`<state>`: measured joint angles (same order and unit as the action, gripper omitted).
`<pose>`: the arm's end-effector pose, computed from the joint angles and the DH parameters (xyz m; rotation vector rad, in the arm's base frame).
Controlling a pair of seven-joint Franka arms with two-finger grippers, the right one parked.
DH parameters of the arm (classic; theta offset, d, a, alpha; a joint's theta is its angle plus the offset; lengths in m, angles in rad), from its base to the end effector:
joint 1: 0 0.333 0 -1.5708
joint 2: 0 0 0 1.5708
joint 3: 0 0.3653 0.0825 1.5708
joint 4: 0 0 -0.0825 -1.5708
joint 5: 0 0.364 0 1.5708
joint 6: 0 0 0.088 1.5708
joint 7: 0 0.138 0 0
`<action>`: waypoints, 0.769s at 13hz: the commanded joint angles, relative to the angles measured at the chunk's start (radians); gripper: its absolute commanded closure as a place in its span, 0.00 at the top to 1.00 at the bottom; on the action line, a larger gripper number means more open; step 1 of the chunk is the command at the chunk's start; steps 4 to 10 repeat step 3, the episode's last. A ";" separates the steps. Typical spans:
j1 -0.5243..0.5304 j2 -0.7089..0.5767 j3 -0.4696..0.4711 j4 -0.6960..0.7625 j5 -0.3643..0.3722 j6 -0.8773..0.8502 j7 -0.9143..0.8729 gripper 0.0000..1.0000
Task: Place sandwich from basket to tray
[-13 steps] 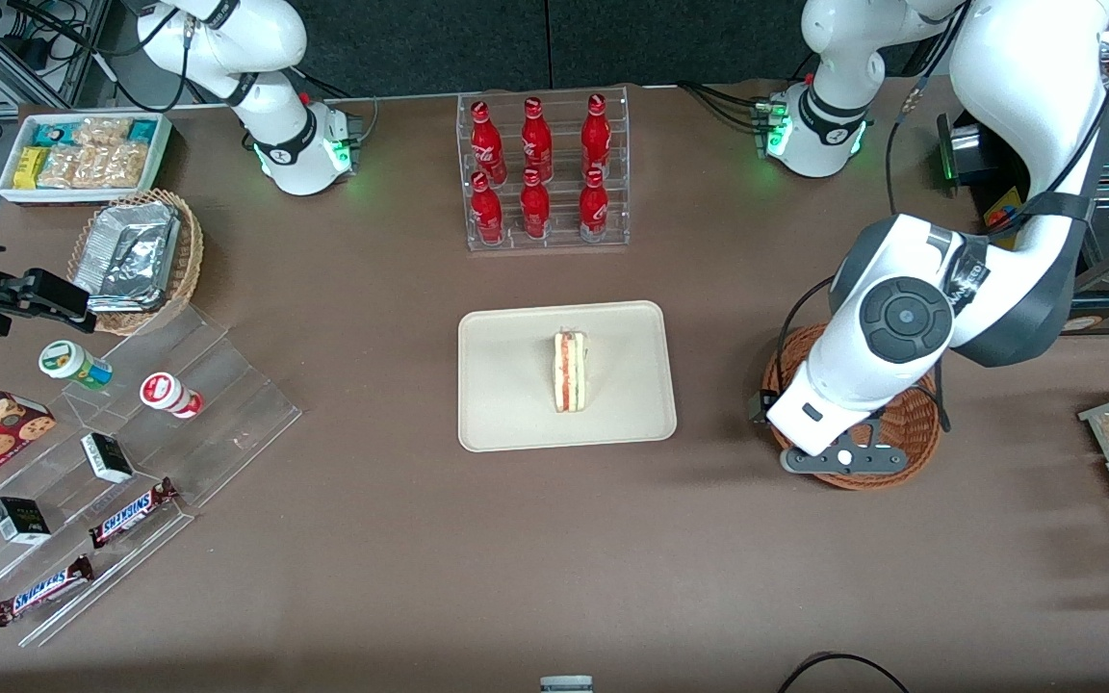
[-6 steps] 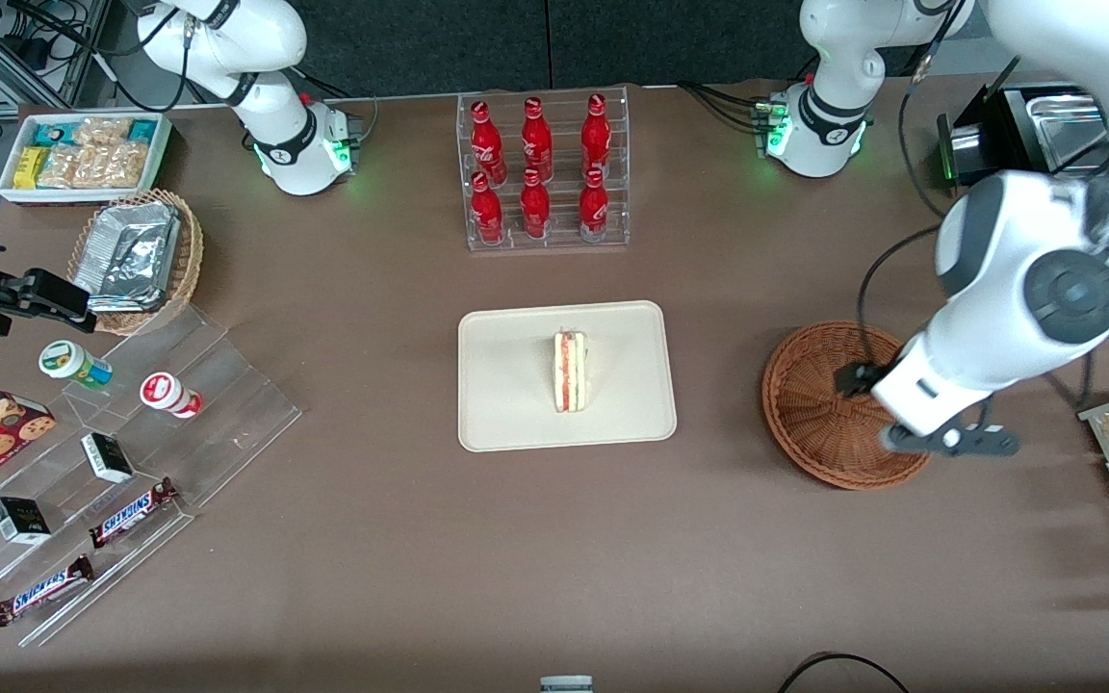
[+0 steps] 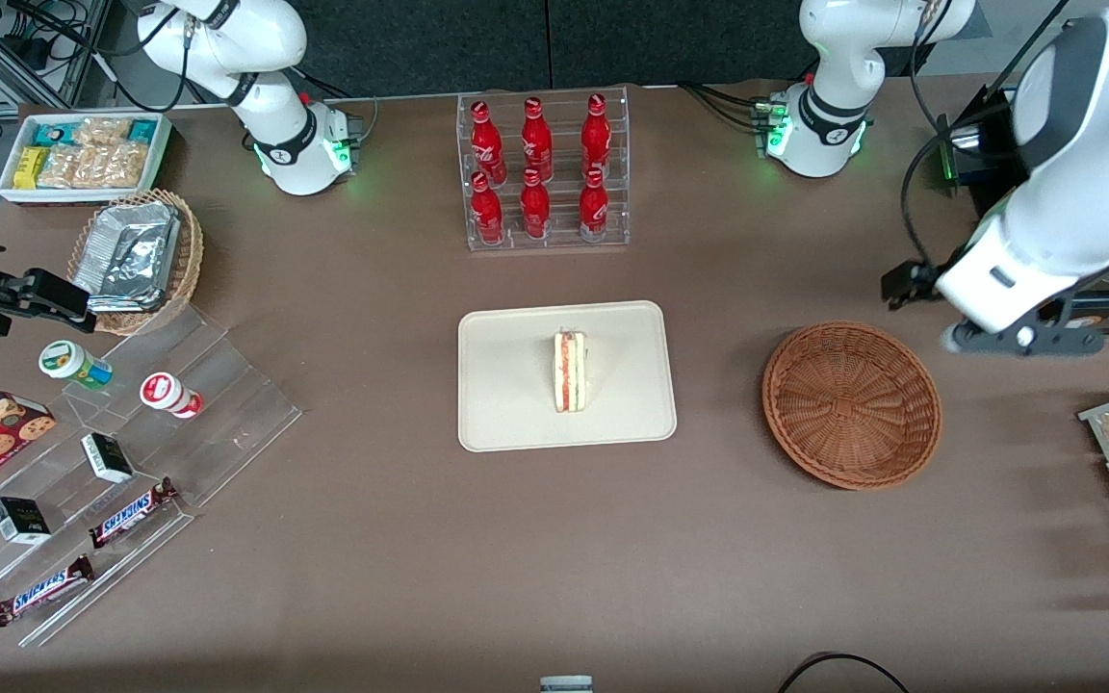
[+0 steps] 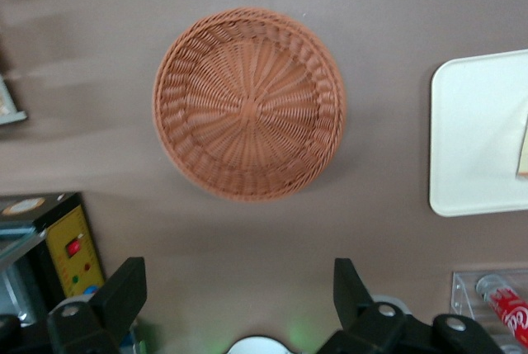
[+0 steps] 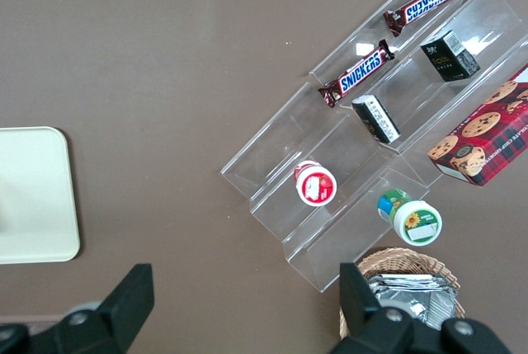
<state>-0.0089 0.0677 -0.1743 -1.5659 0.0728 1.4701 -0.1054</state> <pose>0.5331 -0.0845 0.6017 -3.0467 0.1173 0.2322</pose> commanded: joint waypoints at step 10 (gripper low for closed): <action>-0.052 -0.077 0.067 -0.043 -0.025 -0.042 0.018 1.00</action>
